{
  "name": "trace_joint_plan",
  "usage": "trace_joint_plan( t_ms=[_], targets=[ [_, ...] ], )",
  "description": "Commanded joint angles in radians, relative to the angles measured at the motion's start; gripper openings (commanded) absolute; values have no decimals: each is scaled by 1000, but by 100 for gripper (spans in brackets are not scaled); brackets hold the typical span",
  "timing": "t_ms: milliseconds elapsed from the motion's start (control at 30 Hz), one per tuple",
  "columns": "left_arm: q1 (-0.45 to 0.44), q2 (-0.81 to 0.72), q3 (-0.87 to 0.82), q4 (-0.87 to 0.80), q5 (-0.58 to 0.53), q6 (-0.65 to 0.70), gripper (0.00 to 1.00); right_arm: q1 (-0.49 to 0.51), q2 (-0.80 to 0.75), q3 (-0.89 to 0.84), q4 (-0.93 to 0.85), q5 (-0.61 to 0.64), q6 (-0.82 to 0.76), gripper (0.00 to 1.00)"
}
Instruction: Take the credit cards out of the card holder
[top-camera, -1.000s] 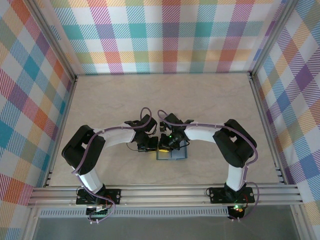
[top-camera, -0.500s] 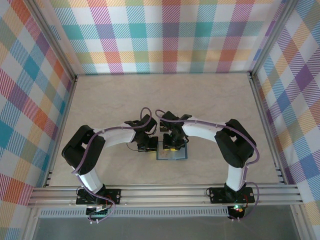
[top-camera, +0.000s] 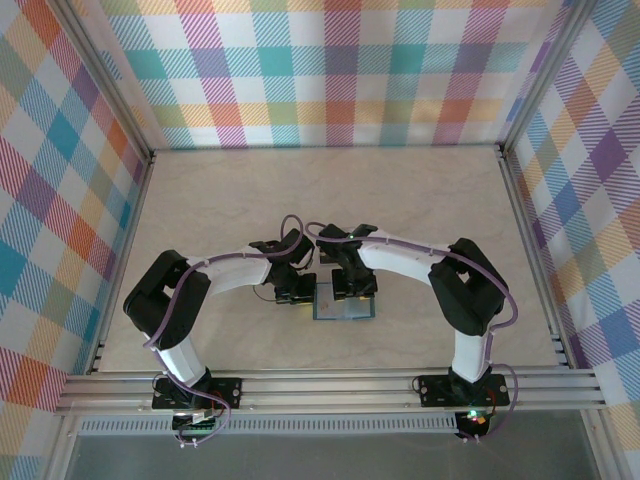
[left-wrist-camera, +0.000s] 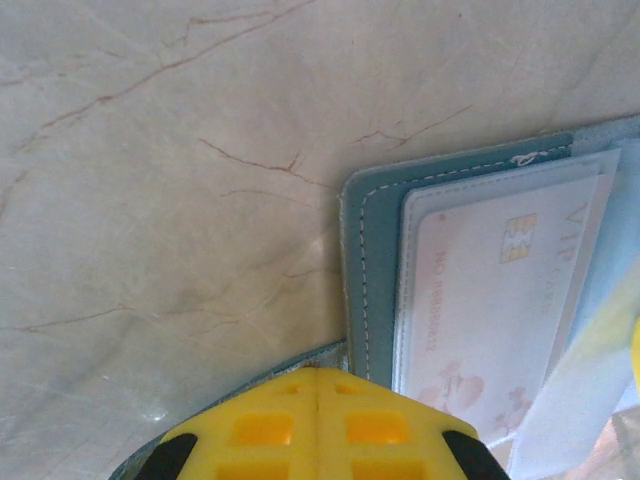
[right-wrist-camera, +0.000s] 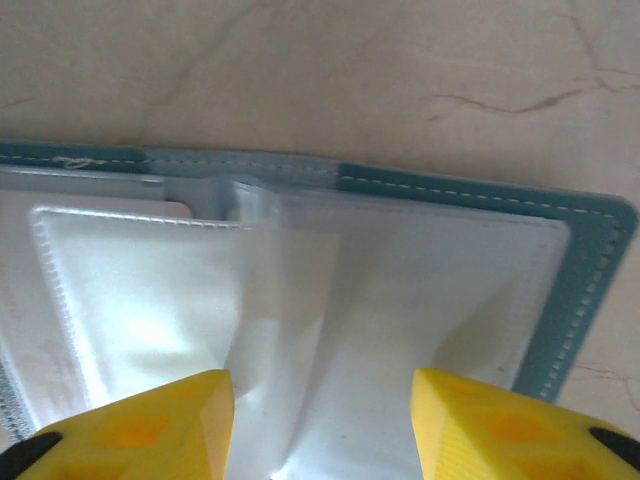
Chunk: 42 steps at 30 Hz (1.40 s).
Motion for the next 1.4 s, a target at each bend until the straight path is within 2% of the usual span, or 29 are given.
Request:
trace_joint_plan(
  t_ms=[0,233,500,1100,1367],
  targets=[
    [-7,2,17,-50,-5,-1,5,5,-4,21,-61,46,-14,51],
    [-8,-36,23,-55,0,-10,5,5,-4,3,-27,24,-15,49],
    [-15,-85,26,1,76,-61,3,5,-14,-21,-5,9,-6,48],
    [-87,39,116,-10,86,-61,2,5,-52,-58,5,13,-5,47],
    [-123,73,153,-7,83,-70,2,-1,-137,-96,25,33,19,47]
  ],
)
